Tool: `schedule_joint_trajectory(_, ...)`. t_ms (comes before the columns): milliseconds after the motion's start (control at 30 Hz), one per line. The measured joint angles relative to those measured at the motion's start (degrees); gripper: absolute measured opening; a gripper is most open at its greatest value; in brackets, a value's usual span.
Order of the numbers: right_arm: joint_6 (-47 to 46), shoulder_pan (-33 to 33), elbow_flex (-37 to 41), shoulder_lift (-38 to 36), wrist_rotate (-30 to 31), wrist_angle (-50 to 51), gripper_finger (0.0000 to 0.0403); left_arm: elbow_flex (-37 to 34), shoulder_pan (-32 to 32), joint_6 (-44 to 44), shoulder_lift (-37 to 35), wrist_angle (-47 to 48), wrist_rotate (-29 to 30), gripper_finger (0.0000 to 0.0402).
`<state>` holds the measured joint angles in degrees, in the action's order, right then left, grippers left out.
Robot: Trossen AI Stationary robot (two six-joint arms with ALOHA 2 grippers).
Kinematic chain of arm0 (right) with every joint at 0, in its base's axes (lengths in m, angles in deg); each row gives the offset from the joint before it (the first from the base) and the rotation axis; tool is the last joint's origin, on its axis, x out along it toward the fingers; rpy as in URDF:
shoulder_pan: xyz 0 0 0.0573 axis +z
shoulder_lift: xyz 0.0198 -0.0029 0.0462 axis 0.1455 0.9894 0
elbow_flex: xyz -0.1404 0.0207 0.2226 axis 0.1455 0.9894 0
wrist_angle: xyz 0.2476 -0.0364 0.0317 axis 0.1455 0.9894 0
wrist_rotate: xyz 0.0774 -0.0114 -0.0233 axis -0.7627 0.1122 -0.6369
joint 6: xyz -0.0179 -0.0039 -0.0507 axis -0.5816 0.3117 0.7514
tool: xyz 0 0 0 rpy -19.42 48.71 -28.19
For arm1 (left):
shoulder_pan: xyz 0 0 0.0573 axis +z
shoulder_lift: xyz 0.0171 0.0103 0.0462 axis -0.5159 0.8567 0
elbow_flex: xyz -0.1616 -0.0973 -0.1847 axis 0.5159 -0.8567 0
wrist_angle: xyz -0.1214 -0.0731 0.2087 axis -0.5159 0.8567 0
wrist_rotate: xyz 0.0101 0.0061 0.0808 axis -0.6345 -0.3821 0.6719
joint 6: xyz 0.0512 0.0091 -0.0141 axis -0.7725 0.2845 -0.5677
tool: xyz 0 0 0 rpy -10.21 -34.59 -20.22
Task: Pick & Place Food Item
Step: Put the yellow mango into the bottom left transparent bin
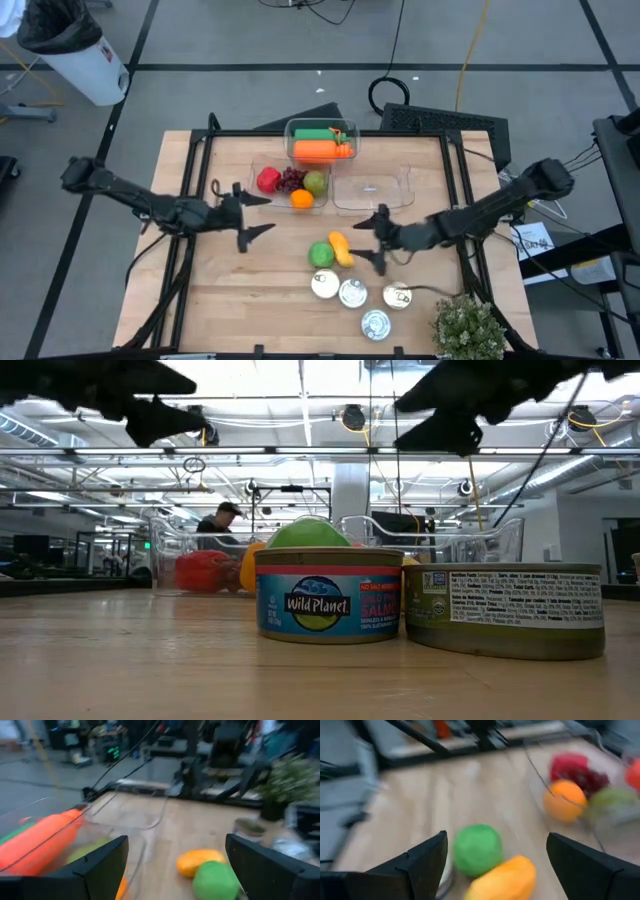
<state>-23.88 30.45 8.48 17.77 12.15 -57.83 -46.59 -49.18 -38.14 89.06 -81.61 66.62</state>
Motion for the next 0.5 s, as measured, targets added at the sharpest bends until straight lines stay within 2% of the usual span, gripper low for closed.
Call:
schedule_joint_trajectory(133, -7.6, 1.9, -12.4, 11.5, 4.2, 12.8, 0.032, -5.2, 1.1, 0.3, -3.7, -2.8, -5.0, 0.0349)
schedule_joint_trajectory(233, -14.3, 2.4, -19.6, 18.0, 5.0, 21.7, 0.032, -6.8, 1.6, 0.3, -4.7, -3.9, -5.7, 0.0349)
schedule_joint_trajectory(400, -26.0, 2.5, -24.9, 24.5, 5.1, 34.5, 0.032, -6.9, 2.2, 0.3, -4.7, -4.8, -5.9, 0.0349)
schedule_joint_trajectory(500, -31.3, 2.5, -25.0, 25.9, 5.1, 37.0, 0.032, -6.9, 2.1, 0.3, -4.6, -4.6, -6.1, 0.0349)
